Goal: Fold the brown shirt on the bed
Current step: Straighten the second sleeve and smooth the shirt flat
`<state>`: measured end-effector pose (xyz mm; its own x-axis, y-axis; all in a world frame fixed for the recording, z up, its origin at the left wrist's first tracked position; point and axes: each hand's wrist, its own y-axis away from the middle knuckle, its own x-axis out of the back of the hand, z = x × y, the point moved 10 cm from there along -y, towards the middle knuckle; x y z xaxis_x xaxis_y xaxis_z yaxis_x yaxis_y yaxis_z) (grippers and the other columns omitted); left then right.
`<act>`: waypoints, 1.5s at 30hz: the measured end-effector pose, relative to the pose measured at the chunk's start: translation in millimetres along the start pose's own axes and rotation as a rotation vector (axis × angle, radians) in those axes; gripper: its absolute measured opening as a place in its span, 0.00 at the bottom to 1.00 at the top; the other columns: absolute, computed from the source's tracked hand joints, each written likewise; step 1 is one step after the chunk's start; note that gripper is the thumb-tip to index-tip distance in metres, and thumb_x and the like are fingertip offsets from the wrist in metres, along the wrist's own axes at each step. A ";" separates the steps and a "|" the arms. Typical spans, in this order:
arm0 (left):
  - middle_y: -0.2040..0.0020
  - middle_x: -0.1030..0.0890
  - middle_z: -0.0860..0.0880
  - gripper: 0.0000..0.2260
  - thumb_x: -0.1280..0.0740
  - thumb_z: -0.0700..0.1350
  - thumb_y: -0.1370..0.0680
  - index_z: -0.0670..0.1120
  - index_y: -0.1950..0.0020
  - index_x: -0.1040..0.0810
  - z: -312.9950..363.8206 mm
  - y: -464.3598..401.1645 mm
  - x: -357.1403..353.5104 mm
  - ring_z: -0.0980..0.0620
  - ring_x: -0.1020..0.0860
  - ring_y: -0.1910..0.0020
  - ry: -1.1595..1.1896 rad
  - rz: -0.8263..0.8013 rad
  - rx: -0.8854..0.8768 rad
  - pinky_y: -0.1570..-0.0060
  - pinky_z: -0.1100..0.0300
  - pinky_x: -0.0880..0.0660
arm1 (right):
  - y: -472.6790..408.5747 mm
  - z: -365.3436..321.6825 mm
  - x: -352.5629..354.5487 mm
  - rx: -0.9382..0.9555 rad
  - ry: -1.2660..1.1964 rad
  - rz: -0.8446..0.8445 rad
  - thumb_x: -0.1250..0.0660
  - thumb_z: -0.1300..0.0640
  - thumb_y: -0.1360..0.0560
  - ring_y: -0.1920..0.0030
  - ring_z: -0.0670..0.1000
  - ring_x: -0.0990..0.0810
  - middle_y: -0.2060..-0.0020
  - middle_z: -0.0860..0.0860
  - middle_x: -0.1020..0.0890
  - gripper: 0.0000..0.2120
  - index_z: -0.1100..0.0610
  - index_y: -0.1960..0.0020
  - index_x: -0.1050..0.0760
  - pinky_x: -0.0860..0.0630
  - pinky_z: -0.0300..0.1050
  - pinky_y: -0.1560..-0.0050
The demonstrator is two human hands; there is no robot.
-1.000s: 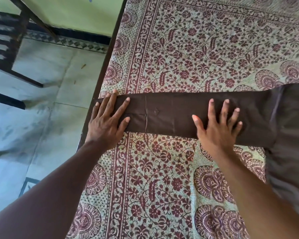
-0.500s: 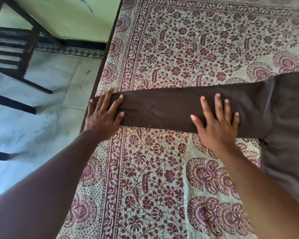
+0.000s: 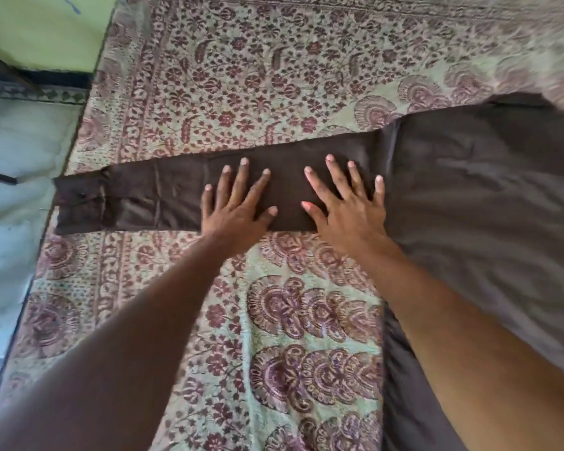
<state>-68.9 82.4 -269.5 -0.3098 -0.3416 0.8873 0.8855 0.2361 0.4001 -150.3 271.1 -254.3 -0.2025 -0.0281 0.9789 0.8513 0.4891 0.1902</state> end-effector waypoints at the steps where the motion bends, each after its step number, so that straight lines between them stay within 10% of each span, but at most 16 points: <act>1: 0.16 0.67 0.59 0.31 0.47 0.66 0.17 0.68 0.18 0.58 -1.4 0.4 1.3 0.50 0.65 0.16 0.014 -0.021 0.024 0.19 0.40 0.62 | 1.9 20.9 1.0 -0.037 -0.006 -0.017 0.54 0.28 0.19 0.16 0.54 0.51 0.16 0.43 0.56 0.32 0.32 0.19 0.57 0.51 0.70 0.21; 8: 0.14 0.51 0.51 0.33 0.36 0.45 0.22 0.50 0.17 0.40 101.6 -0.9 31.7 0.46 0.54 0.15 0.174 0.209 -0.136 0.19 0.38 0.50 | -4.1 34.7 19.4 0.091 -0.015 0.054 0.53 0.37 0.17 0.16 0.57 0.48 0.16 0.54 0.47 0.32 0.48 0.16 0.47 0.51 0.64 0.19; 16: 0.18 0.71 0.60 0.39 0.43 0.73 0.22 0.71 0.20 0.66 134.4 -27.8 -31.6 0.50 0.69 0.17 0.009 -0.037 -0.070 0.21 0.39 0.64 | 26.4 149.8 1.3 -0.144 -0.105 0.092 0.54 0.31 0.18 0.16 0.57 0.53 0.15 0.45 0.54 0.31 0.36 0.17 0.54 0.50 0.65 0.20; 22: 0.21 0.76 0.61 0.37 0.48 0.74 0.23 0.74 0.26 0.73 135.5 -31.2 -35.4 0.48 0.71 0.18 -0.043 -0.145 -0.029 0.21 0.38 0.63 | 74.7 240.6 1.7 -0.631 -0.221 0.139 0.56 0.30 0.19 0.16 0.61 0.54 0.15 0.53 0.53 0.36 0.45 0.15 0.52 0.50 0.72 0.21; 29: 0.21 0.77 0.61 0.37 0.46 0.73 0.22 0.74 0.24 0.70 135.7 -33.3 -36.0 0.49 0.73 0.19 -0.032 -0.163 -0.028 0.22 0.38 0.64 | 21.6 148.6 10.5 -0.176 -0.179 0.149 0.51 0.33 0.17 0.16 0.58 0.52 0.15 0.51 0.52 0.35 0.47 0.15 0.51 0.46 0.68 0.20; 38: 0.21 0.76 0.62 0.36 0.46 0.72 0.21 0.74 0.23 0.69 135.5 -33.1 -36.0 0.49 0.72 0.19 -0.015 -0.156 -0.027 0.21 0.38 0.64 | 103.0 266.4 1.4 -0.671 -0.175 0.173 0.53 0.28 0.20 0.17 0.62 0.50 0.16 0.56 0.49 0.41 0.50 0.15 0.50 0.48 0.73 0.22; 45: 0.17 0.45 0.44 0.37 0.38 0.48 0.31 0.50 0.20 0.39 210.8 -20.1 6.9 0.40 0.46 0.18 0.098 0.198 -0.145 0.24 0.34 0.46 | 62.6 224.7 -2.0 -0.450 -0.186 0.145 0.56 0.31 0.20 0.16 0.59 0.55 0.15 0.56 0.53 0.39 0.51 0.15 0.51 0.53 0.67 0.20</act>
<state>-161.8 267.0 -223.0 -0.0965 -0.3899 0.9158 0.9681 0.1770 0.1774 -205.4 497.7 -261.3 -0.1148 0.1883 0.9754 0.9929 0.0511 0.1070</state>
